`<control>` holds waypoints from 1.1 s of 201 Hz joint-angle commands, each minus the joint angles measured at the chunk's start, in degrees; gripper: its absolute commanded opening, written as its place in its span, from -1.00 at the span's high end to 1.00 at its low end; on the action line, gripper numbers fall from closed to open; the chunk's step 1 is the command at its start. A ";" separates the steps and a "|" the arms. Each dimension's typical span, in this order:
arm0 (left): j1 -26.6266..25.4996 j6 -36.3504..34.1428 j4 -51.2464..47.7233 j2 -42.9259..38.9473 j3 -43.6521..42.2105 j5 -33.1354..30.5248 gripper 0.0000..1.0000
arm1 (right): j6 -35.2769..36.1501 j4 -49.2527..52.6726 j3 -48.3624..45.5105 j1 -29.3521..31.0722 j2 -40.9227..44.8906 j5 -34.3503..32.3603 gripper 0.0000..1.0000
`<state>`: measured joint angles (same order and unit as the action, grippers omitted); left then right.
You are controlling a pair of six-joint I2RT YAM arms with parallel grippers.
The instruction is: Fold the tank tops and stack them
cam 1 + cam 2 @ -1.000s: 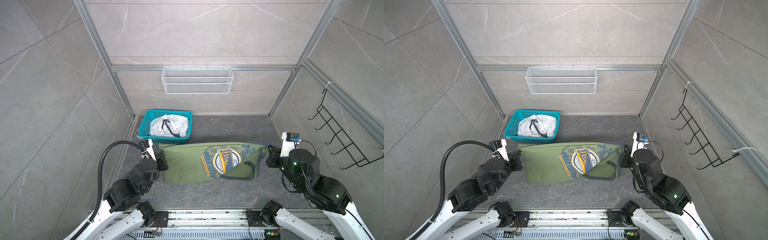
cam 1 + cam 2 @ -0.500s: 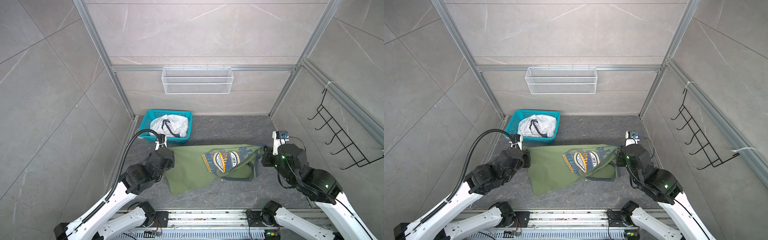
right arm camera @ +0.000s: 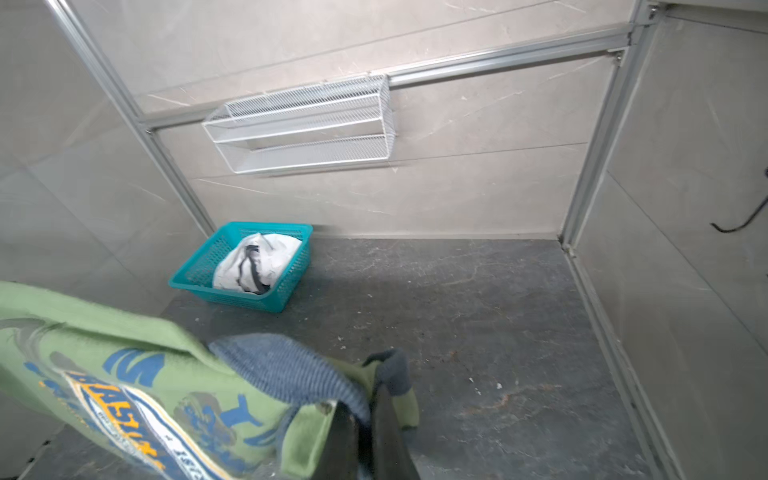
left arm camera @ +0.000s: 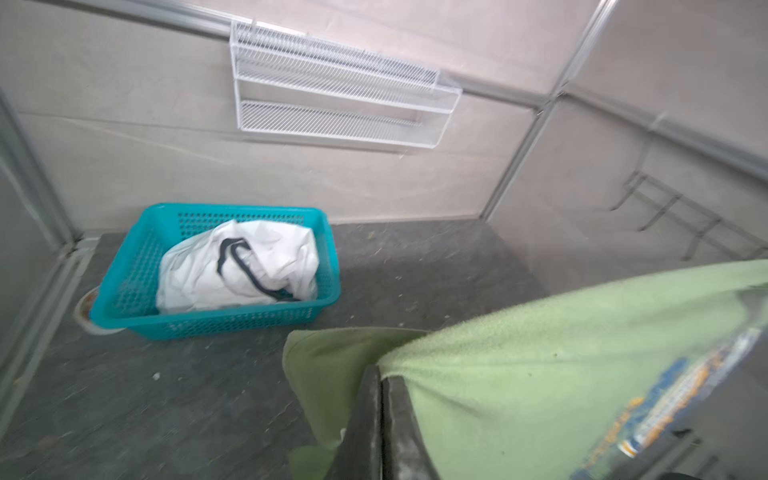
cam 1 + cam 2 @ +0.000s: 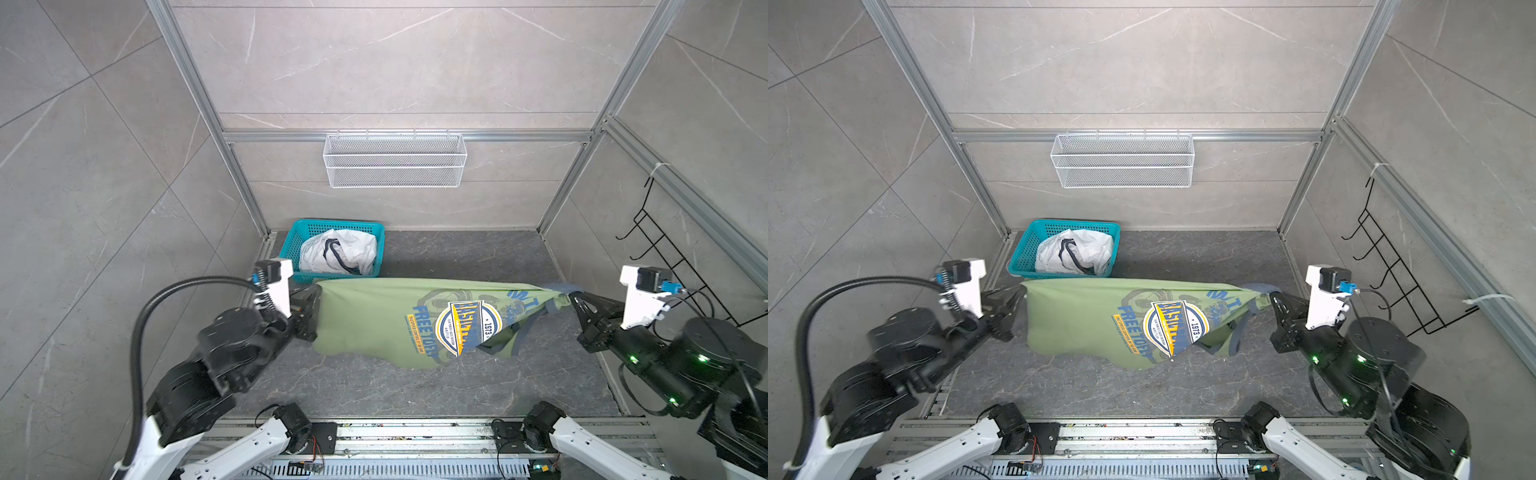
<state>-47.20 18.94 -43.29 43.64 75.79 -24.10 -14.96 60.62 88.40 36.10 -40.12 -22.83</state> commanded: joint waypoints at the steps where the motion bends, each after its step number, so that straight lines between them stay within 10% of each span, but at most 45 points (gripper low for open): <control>1: 0.59 -0.39 2.86 12.55 1.98 -9.27 1.00 | -0.33 -3.34 -3.14 -0.23 -6.46 -10.73 1.00; 47: 9.53 3.10 0.57 44.83 15.08 -0.08 1.00 | -1.05 -8.18 -7.98 -6.01 -27.59 -13.88 1.00; 55: 10.09 2.46 -0.72 50.73 19.02 0.32 0.59 | -1.68 -9.36 -8.47 -9.67 -30.25 -9.25 1.00; 71: 11.12 2.96 -10.15 62.68 32.06 -1.57 -0.11 | -2.90 -10.94 -8.59 -17.42 -35.92 0.09 -0.13; 87: 11.13 3.74 -17.57 68.48 41.12 -2.62 -0.44 | -3.06 -9.17 -7.22 -18.73 -38.31 0.41 -0.52; 116: 8.69 4.51 -8.52 55.23 25.97 -1.04 -0.73 | -3.06 -12.20 -15.21 -18.70 -29.39 7.18 -0.62; 168: 7.48 17.40 -4.02 29.81 -12.39 5.70 -0.70 | -8.12 -11.60 -35.02 -18.61 -12.34 24.27 -0.50; 221: 6.51 25.49 -7.27 19.10 -30.38 13.90 -0.59 | -19.68 -18.55 -53.58 -18.65 -4.20 33.43 -0.41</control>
<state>-40.32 38.83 -49.65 66.13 49.41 -16.14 -26.87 46.74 40.73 17.23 -46.61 4.03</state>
